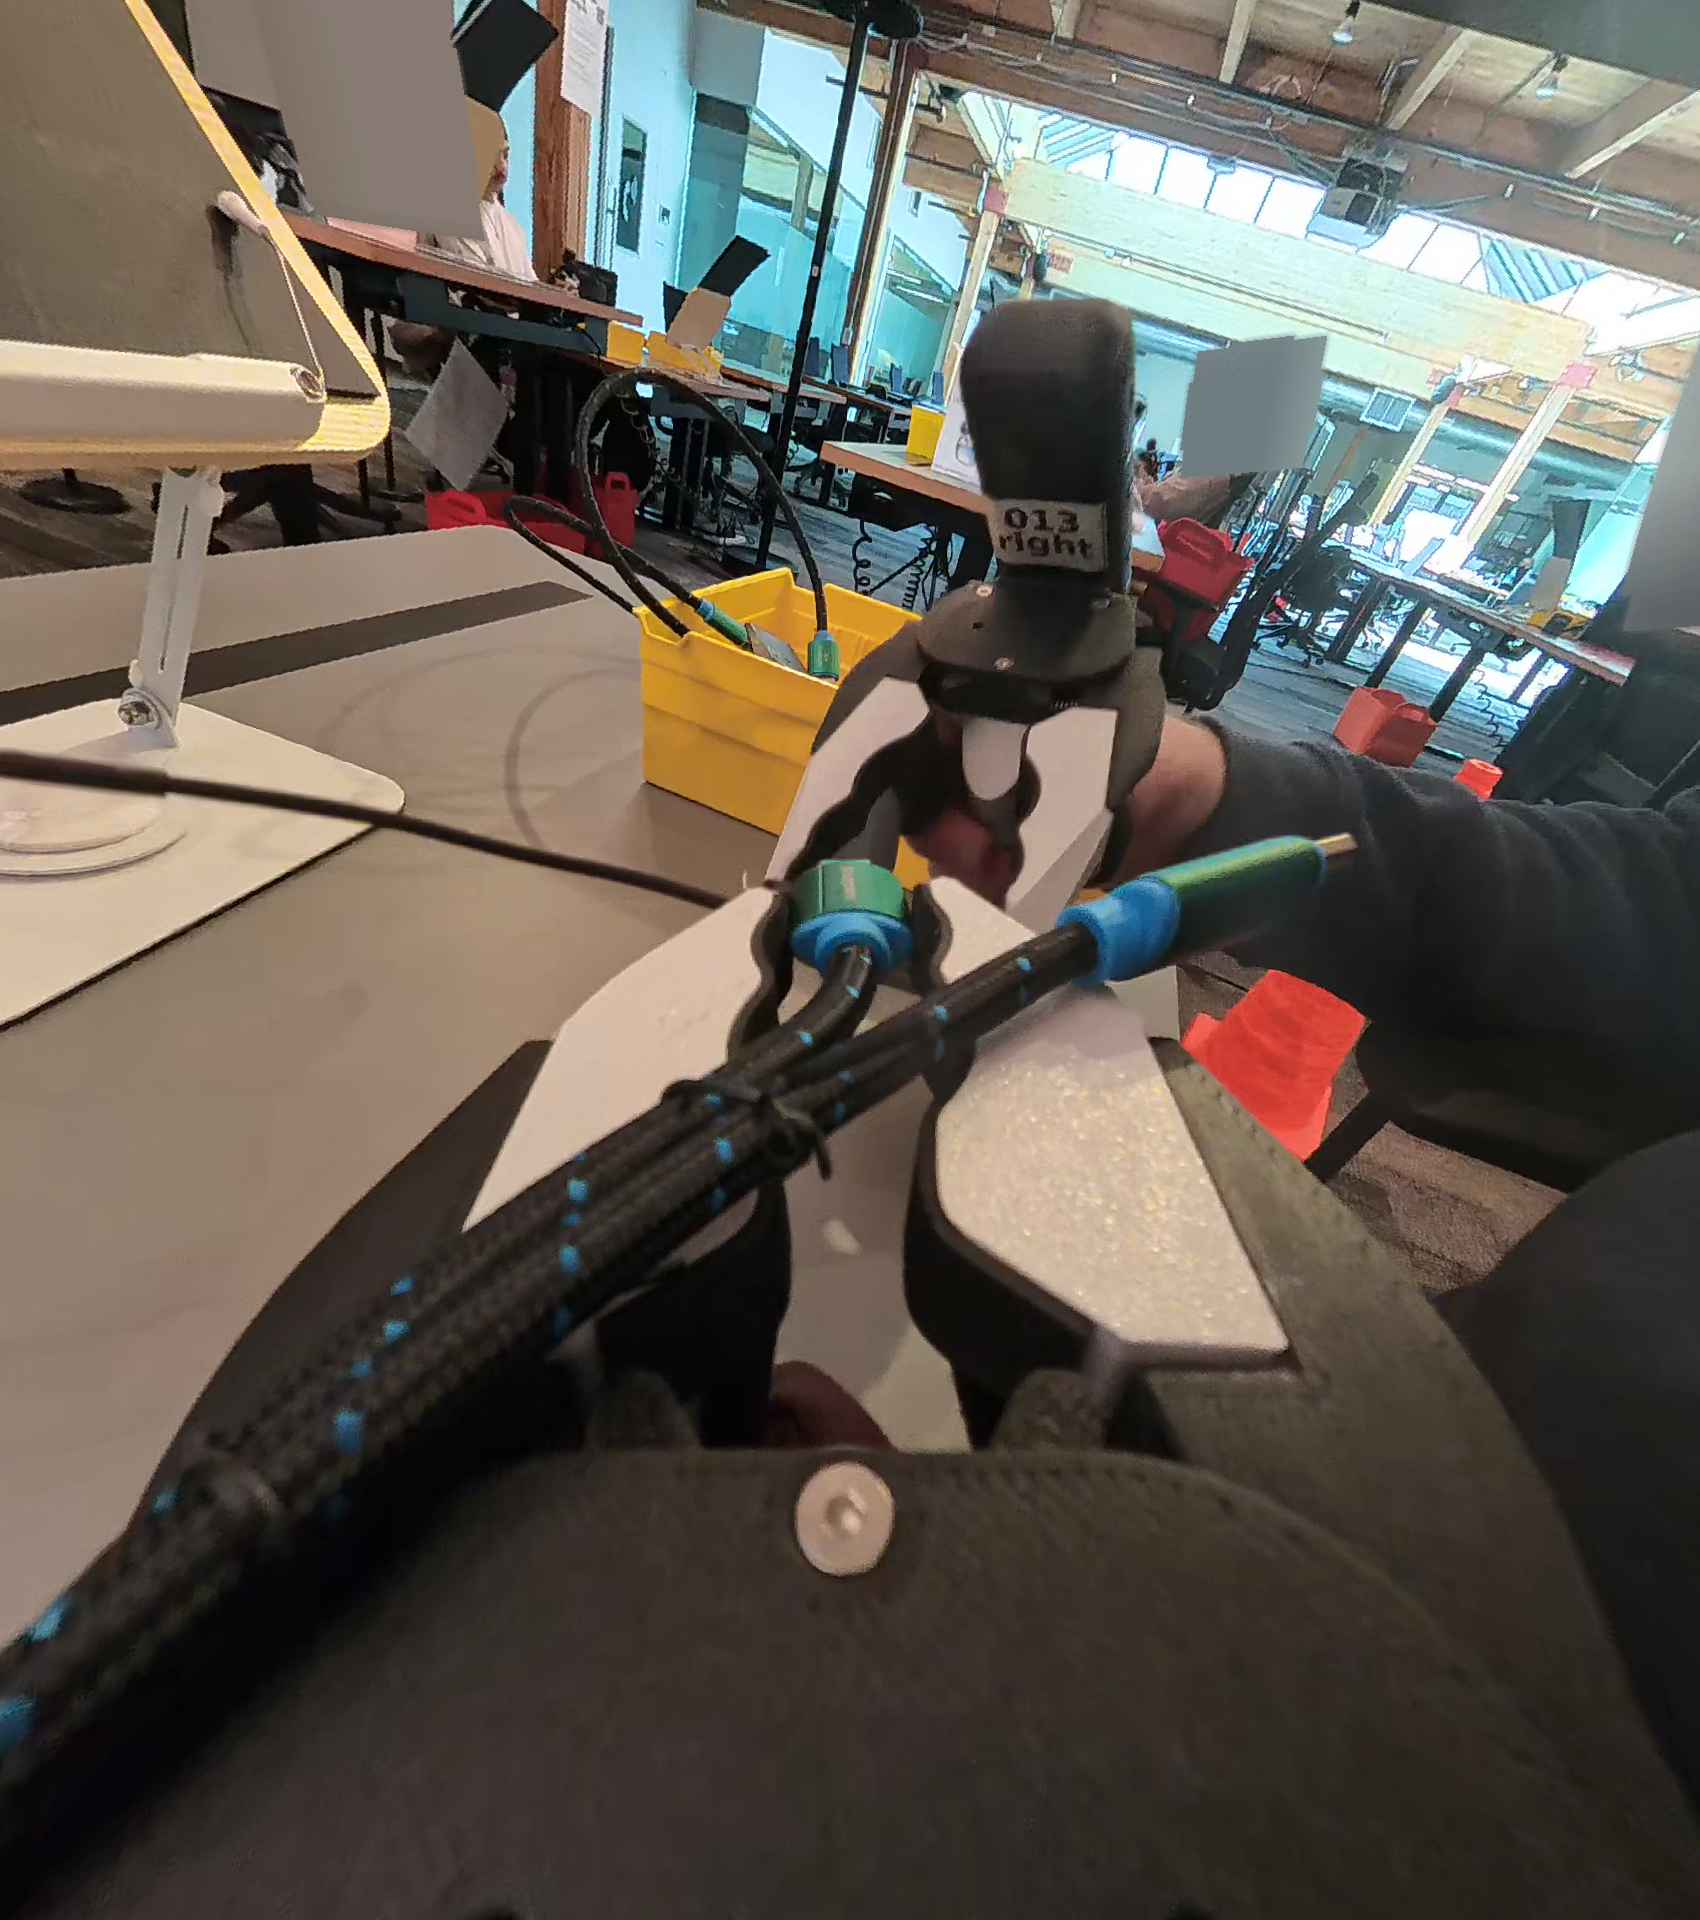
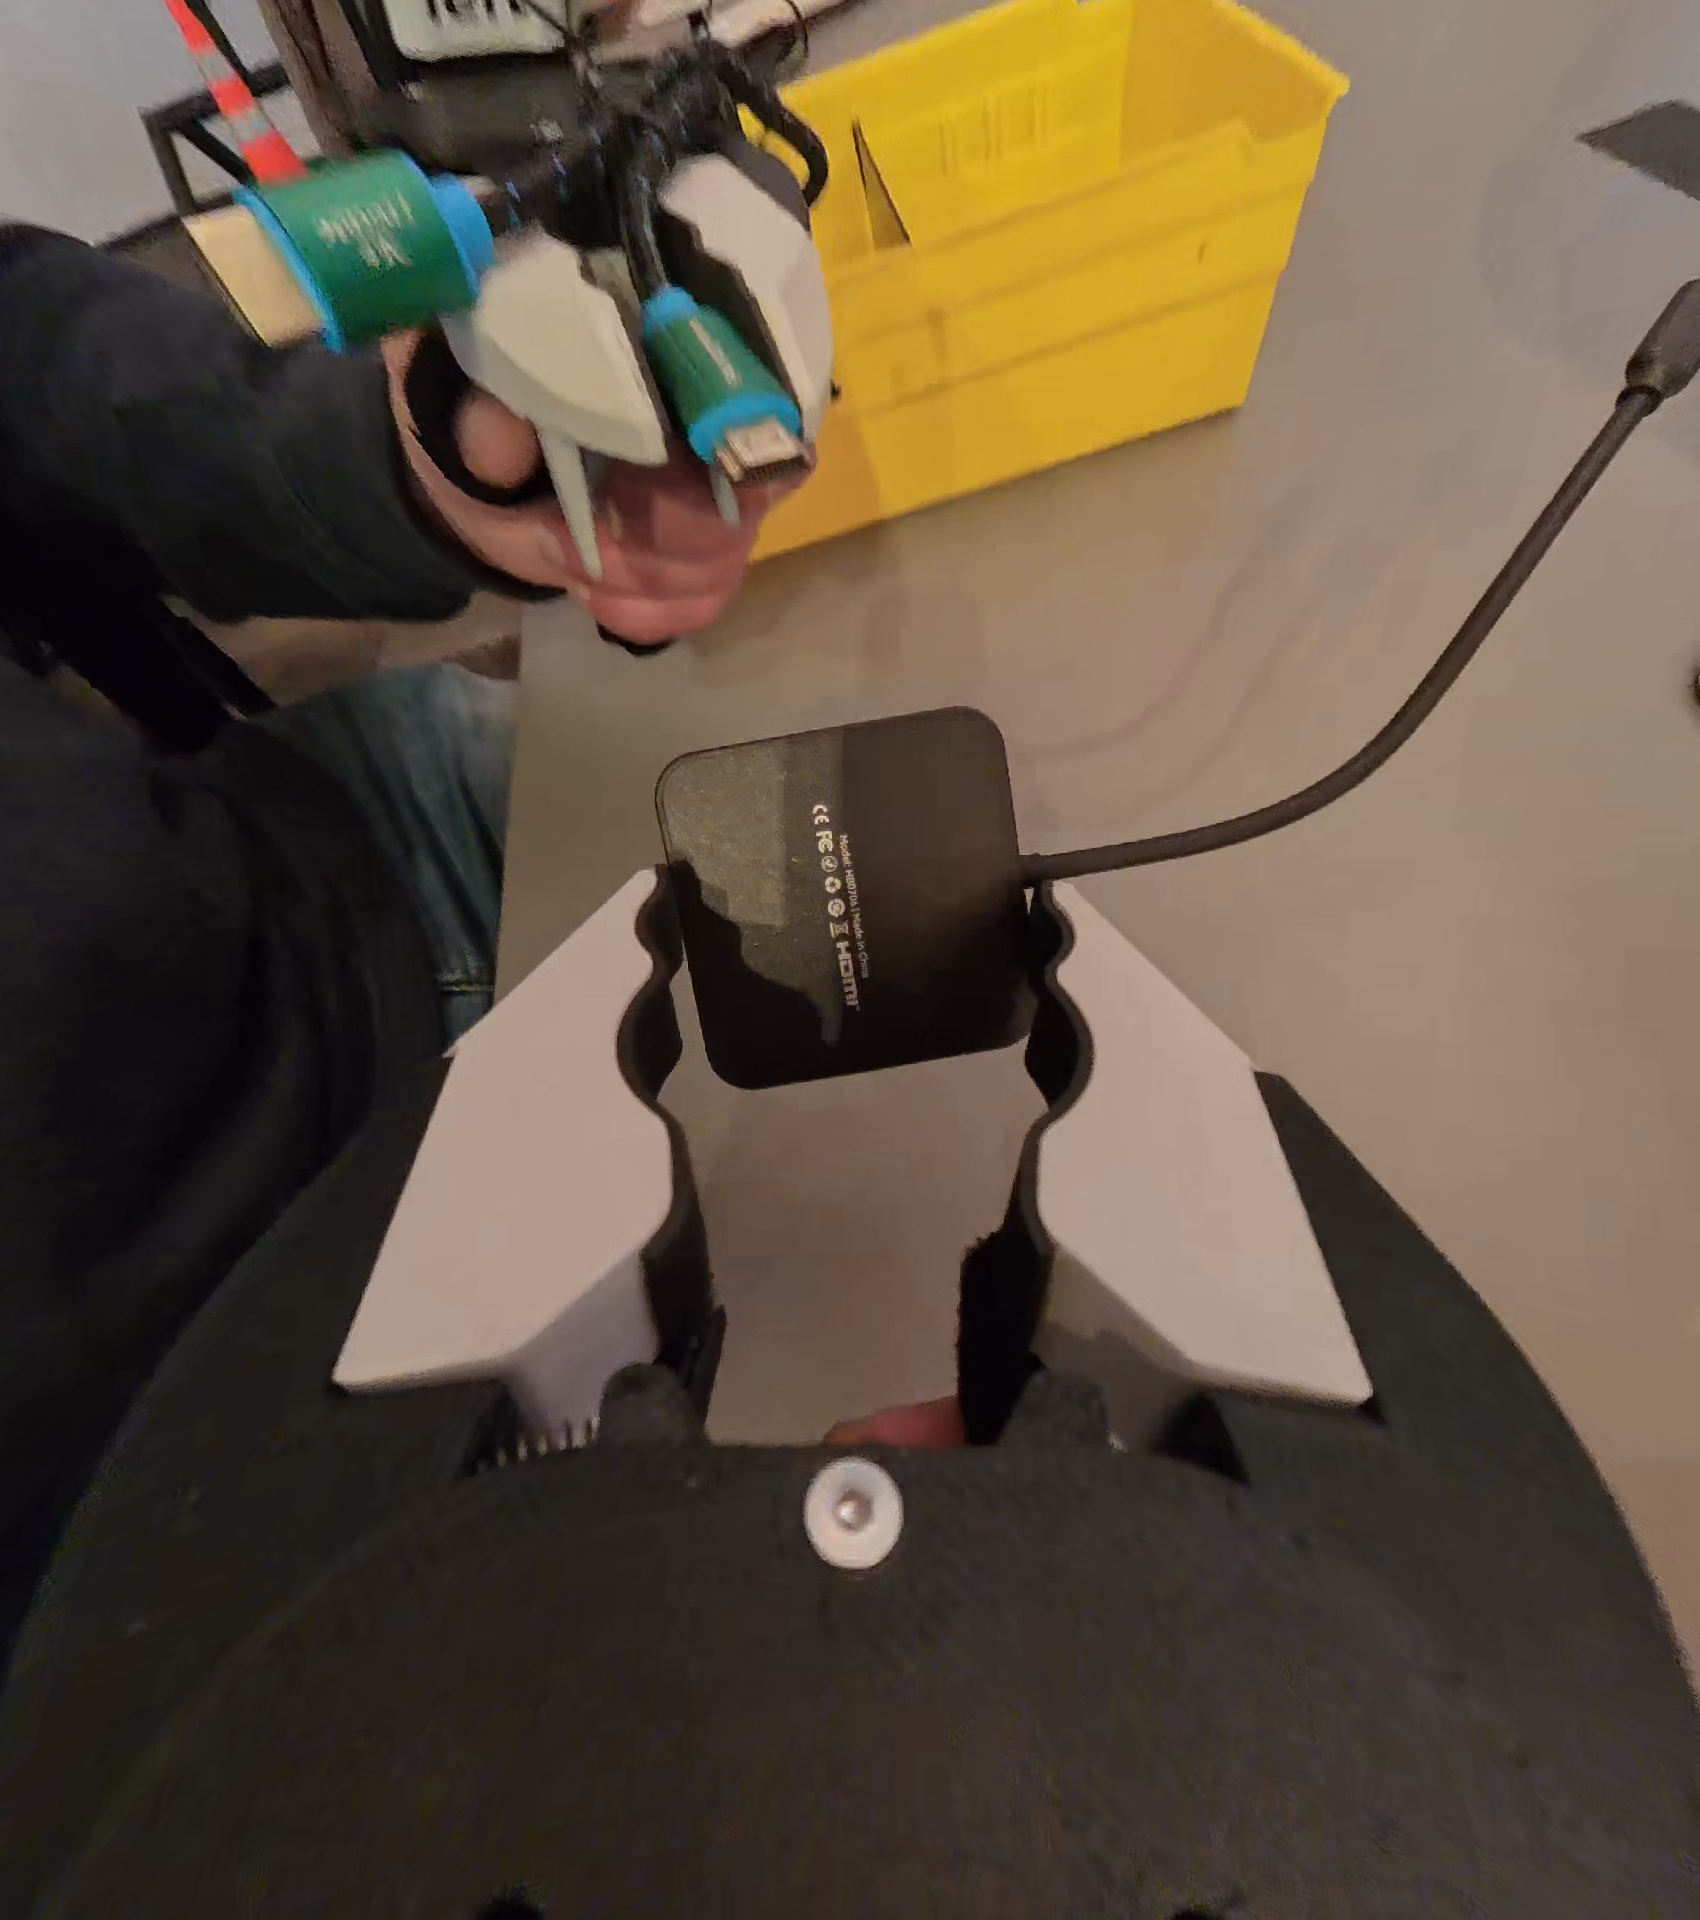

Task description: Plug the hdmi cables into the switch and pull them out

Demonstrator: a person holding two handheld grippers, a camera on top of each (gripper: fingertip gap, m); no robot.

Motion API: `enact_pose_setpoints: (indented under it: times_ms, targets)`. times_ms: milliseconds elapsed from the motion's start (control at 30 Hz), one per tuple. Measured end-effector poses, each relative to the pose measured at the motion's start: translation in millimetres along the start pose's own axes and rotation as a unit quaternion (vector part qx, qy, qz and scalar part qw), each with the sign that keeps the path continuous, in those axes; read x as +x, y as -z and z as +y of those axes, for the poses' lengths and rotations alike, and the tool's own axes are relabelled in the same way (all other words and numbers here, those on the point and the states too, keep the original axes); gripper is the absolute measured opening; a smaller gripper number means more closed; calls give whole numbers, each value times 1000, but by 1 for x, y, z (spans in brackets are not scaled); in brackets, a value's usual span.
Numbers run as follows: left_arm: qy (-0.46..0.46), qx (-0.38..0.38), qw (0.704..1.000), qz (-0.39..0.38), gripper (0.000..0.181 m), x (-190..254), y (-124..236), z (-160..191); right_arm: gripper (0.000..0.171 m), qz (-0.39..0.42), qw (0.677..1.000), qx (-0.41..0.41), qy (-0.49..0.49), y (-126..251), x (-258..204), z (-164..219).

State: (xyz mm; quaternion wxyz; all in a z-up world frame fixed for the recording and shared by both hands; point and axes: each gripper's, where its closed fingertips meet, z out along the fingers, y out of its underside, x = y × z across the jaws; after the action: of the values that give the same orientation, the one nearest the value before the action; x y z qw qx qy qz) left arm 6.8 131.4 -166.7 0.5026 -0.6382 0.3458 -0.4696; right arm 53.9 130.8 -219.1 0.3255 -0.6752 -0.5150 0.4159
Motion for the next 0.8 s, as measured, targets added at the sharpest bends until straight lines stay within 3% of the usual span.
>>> enact_pose_setpoints:
  times_ms: [800]
  targets:
    - [-56,-48,996,42,20,22,-10,11,66,-54,993,-88,55,4,-17,-20]
